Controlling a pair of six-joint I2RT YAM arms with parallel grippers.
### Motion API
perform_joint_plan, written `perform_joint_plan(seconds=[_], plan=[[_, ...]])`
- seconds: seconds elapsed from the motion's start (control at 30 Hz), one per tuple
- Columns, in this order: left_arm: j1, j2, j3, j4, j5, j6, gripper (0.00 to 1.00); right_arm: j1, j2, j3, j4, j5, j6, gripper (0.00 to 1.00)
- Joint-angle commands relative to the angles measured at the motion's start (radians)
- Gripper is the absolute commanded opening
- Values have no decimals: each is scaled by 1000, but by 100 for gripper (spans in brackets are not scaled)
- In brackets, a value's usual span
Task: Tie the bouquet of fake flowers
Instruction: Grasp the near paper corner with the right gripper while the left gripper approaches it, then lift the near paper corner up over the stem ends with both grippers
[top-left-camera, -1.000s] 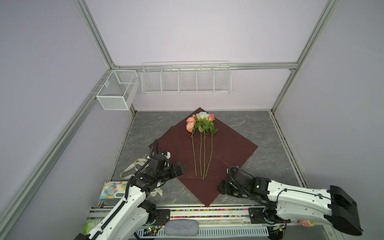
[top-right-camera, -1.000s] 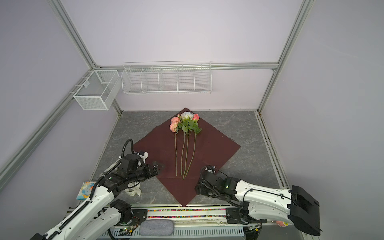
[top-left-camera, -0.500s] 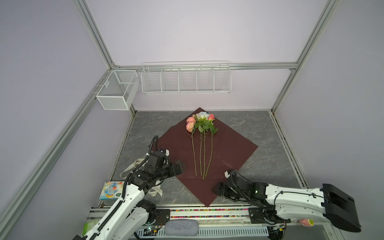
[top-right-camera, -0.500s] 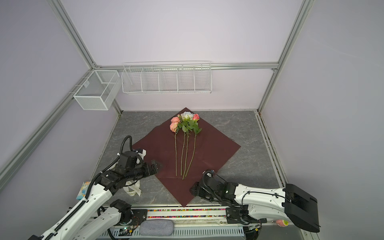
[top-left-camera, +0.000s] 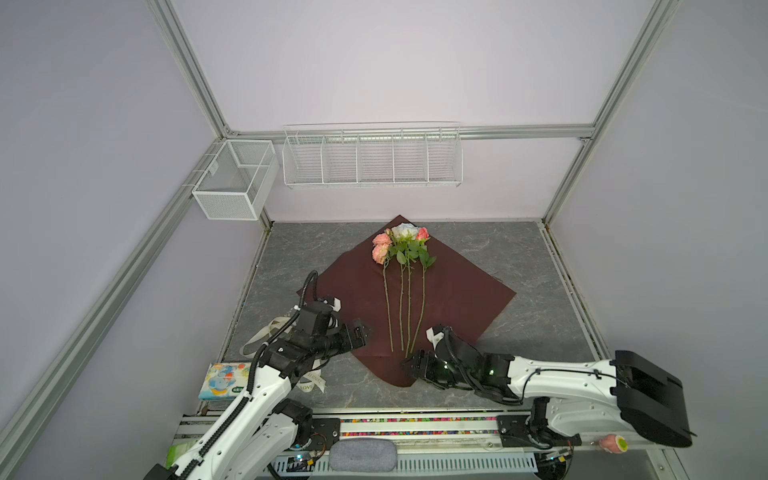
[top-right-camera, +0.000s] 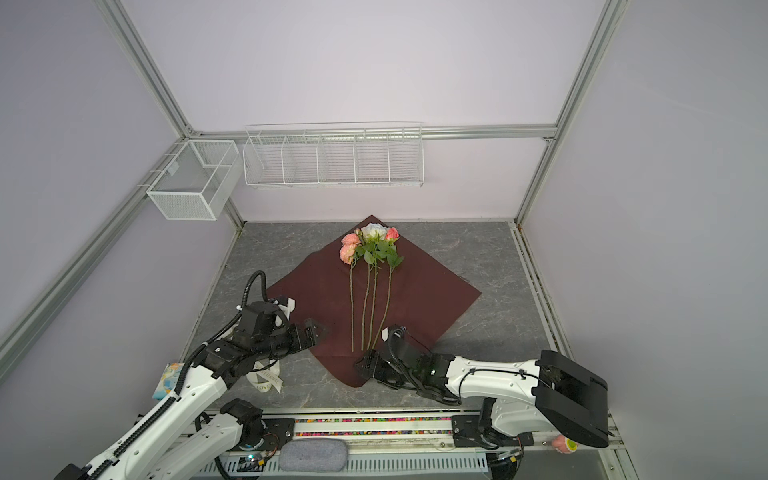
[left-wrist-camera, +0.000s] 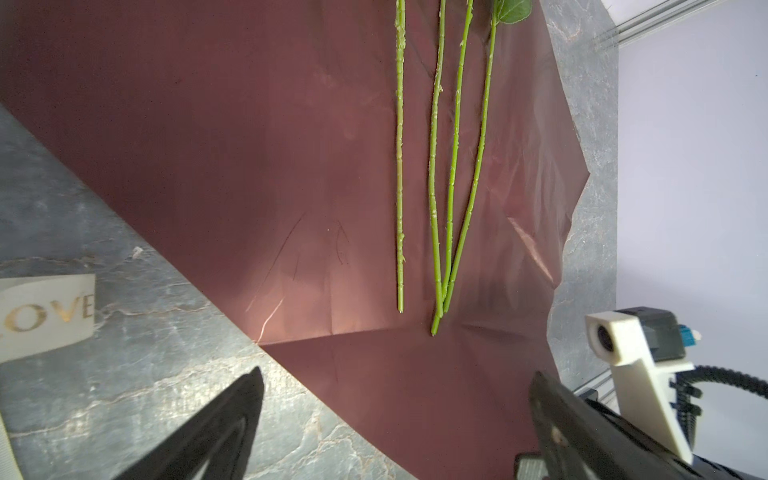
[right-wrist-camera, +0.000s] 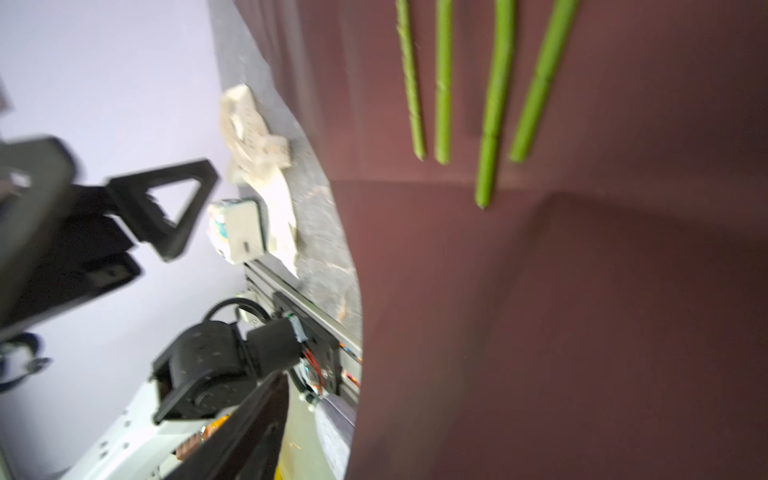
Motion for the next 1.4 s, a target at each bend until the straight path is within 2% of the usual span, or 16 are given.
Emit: perform_joint_plan(seconds=[0.0, 0.27, 0.4, 0.57, 0.7, 0.8, 0.97, 1.07, 1.17, 1.37], plan=[[2, 10, 7, 23, 30, -9, 100, -55, 26, 36, -7, -16, -34, 78], [1, 27, 14, 45, 62, -20, 100, -227, 139, 128, 29, -145, -153, 79], [-2, 27, 16, 50, 93, -24, 97, -281, 241, 164, 109, -219, -154, 79], [-45, -24, -38, 97, 124, -79, 84, -321, 343, 209, 175, -257, -141, 80], [-141, -39, -81, 185, 132, -137, 72, -327, 372, 233, 99, -213, -133, 79], [-221, -4, -85, 231, 116, -148, 67, -331, 366, 228, 74, -185, -142, 79], [-285, 98, -83, 311, 94, -152, 64, -347, 344, 287, -94, -192, -238, 79], [-285, 148, -79, 324, 9, -155, 65, -348, 317, 304, -170, -179, -296, 78], [-285, 185, -105, 408, -77, -196, 69, -346, 301, 378, -345, -139, -403, 78], [-285, 275, -122, 479, -130, -224, 66, -335, 311, 485, -618, -118, -584, 73]])
